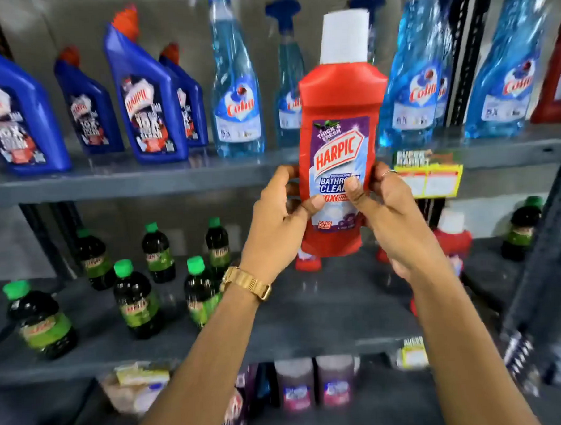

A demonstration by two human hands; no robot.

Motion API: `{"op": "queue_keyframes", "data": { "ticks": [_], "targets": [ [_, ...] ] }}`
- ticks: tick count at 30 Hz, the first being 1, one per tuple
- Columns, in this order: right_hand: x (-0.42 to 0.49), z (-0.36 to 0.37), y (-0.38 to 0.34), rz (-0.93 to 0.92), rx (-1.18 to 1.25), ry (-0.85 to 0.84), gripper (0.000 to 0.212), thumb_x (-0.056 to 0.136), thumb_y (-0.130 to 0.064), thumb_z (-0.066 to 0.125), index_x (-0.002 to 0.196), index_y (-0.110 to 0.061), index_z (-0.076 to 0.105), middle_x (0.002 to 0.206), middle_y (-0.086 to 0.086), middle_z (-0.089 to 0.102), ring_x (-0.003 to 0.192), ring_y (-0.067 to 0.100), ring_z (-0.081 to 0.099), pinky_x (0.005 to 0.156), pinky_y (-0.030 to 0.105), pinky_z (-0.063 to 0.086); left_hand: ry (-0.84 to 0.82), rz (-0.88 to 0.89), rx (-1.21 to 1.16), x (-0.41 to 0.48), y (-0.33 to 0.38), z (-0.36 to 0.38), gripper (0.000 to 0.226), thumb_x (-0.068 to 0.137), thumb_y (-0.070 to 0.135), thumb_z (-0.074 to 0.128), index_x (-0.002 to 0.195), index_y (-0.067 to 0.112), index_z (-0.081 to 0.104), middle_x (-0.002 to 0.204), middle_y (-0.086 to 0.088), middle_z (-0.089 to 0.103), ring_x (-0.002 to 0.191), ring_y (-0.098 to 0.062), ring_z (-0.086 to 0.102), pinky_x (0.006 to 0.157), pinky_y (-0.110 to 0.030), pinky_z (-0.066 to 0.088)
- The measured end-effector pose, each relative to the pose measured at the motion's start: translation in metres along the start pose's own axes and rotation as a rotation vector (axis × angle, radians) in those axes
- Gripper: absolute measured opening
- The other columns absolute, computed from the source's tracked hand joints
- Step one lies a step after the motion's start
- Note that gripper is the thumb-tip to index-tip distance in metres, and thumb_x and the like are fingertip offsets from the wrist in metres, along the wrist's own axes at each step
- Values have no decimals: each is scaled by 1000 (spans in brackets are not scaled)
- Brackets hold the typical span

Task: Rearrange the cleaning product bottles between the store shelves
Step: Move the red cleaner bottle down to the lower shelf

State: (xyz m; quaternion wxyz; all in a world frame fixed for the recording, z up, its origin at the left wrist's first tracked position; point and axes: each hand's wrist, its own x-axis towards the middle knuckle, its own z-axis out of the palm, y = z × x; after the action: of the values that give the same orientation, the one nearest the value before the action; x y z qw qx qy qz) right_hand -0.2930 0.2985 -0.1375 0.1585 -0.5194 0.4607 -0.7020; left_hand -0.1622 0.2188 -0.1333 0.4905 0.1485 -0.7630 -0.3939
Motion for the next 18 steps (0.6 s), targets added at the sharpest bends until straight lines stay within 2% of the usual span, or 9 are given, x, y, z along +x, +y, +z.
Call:
{"op": "queue_keyframes", "data": {
  "ticks": [3, 7, 8, 10, 12, 14, 18],
  "targets": [
    [-32, -9, 47, 161, 12, -60, 17, 95, -16, 54, 105, -29, 56, 113, -4, 69, 108, 11, 65, 88, 29, 57, -20, -85, 60, -33, -44, 14, 28, 82, 12, 67, 93, 31, 51, 94, 12, 67, 84, -9, 66, 84, -39, 56],
    [-59, -20, 106, 370, 5, -88, 23, 95, -9, 52, 108, -27, 53, 120, 11, 65, 94, 10, 68, 71, 25, 60, -61, -208, 186, -67, -102, 35, 28, 82, 12, 67, 105, 16, 50, 104, -4, 71, 88, -20, 69, 82, -37, 57],
    [-62, -20, 119, 400, -9, -84, 23, 95, -8, 52, 110, -26, 53, 123, 14, 64, 95, 12, 68, 73, 27, 61, -71, -235, 214, -72, -114, 40, 31, 84, 12, 66, 110, 11, 50, 109, -7, 72, 92, -24, 70, 81, -32, 56],
    [-65, -22, 142, 444, -51, -66, 25, 94, -8, 54, 117, -18, 51, 129, 20, 61, 105, 22, 66, 88, 42, 58, -75, -281, 244, -77, -135, 48, 36, 86, 9, 62, 119, 5, 49, 114, -12, 70, 96, -28, 69, 80, -23, 52],
    [-64, -23, 163, 480, -106, -39, 34, 93, -9, 56, 125, -9, 48, 132, 23, 59, 117, 33, 61, 100, 55, 50, -76, -334, 236, -76, -152, 54, 38, 86, 4, 59, 122, 4, 48, 116, -14, 69, 103, -28, 67, 88, -31, 55],
    [-61, -23, 181, 501, -162, -15, 42, 92, -12, 58, 131, -4, 45, 134, 22, 57, 122, 36, 58, 103, 58, 46, -83, -386, 226, -73, -167, 60, 38, 87, 3, 57, 124, 5, 47, 117, -15, 68, 106, -27, 66, 91, -44, 56],
    [-54, -23, 207, 553, -208, 9, 46, 93, -11, 57, 136, -3, 42, 137, 21, 54, 125, 35, 55, 106, 56, 45, -76, -463, 231, -68, -190, 67, 35, 88, 5, 56, 122, 7, 47, 116, -16, 69, 105, -29, 66, 89, -49, 55]
  ]
}}
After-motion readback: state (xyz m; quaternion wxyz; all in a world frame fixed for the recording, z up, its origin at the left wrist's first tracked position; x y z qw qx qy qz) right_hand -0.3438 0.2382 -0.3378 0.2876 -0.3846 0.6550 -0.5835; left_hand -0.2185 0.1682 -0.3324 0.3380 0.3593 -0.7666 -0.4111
